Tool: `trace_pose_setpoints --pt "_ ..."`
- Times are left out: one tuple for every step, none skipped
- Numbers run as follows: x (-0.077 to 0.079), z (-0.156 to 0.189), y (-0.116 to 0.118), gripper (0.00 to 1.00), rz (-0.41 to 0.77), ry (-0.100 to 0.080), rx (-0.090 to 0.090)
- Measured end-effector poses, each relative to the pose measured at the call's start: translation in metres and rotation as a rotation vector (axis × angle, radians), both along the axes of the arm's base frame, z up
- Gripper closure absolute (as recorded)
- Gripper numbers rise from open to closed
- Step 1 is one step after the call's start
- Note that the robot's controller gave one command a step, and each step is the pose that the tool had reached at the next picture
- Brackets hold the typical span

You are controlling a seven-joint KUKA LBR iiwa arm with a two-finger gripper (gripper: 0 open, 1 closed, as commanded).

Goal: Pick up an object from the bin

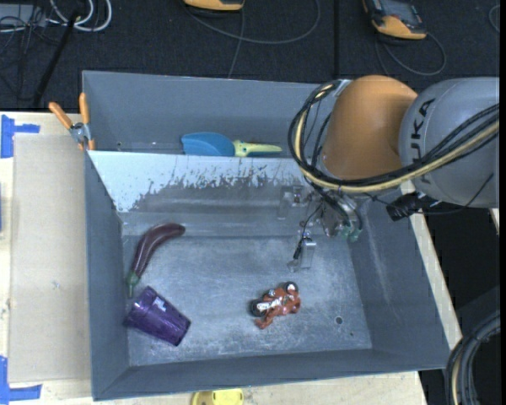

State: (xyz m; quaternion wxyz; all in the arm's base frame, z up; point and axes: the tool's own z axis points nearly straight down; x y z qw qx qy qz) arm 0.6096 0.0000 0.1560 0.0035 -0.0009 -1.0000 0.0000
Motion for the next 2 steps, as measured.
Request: trace_pose_setpoints --pt "0.001 0.005 0.000 0.00 0.000 -0.007 0.000" --pt "-0.048 -0.039 -0.014 0.00 0.024 -0.012 0.001"
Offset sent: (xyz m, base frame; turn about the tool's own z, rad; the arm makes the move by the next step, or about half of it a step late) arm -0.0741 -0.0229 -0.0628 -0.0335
